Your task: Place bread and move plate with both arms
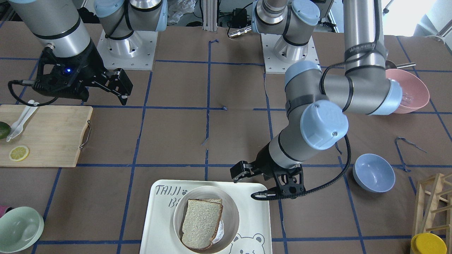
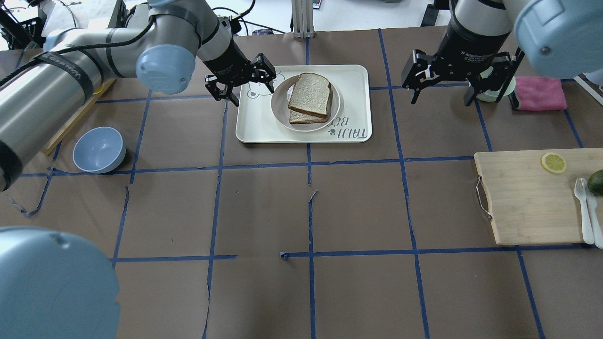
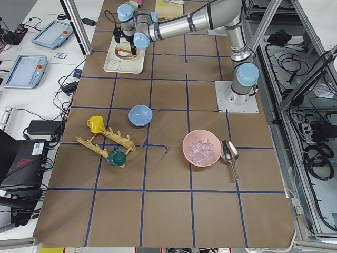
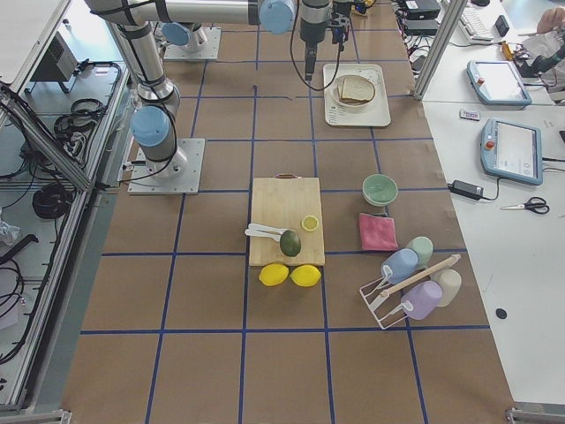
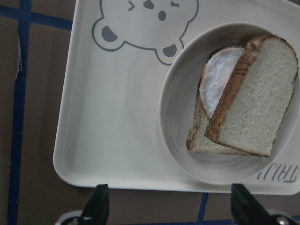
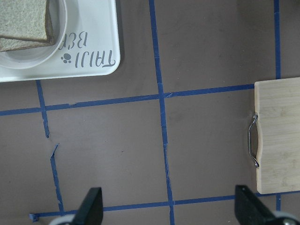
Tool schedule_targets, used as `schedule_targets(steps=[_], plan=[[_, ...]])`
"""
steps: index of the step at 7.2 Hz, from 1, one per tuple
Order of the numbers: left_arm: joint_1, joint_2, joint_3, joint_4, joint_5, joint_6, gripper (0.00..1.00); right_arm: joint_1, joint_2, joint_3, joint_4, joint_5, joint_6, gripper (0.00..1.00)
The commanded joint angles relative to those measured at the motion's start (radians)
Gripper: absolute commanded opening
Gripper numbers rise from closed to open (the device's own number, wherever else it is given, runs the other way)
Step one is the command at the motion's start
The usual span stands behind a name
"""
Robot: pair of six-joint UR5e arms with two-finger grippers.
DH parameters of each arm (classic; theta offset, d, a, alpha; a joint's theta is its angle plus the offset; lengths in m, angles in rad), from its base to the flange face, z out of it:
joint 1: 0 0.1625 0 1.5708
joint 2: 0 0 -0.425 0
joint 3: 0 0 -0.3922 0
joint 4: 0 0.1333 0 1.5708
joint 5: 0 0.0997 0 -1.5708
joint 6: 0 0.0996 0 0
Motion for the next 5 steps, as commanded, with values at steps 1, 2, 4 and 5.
schedule_targets(steps=[1, 2, 4, 5], plan=[[-0.004, 0.209, -0.064, -0.153, 0.055, 0.002, 1.00, 0.000, -0.004, 0.002, 0.002, 0.000, -0.002, 1.00], [-0.005, 0.287, -0.092, -0.214, 0.083, 0.002, 1.00, 0.000, -0.005, 0.000, 0.004, 0.003, 0.001, 1.00], [0.005, 0.372, -0.083, -0.336, 0.199, 0.096, 1.00, 0.000, -0.011, 0.000, 0.007, 0.002, -0.006, 1.00], [0.007, 0.388, -0.077, -0.347, 0.233, 0.170, 1.00, 0.000, -0.011, 0.000, 0.010, 0.002, -0.008, 1.00]])
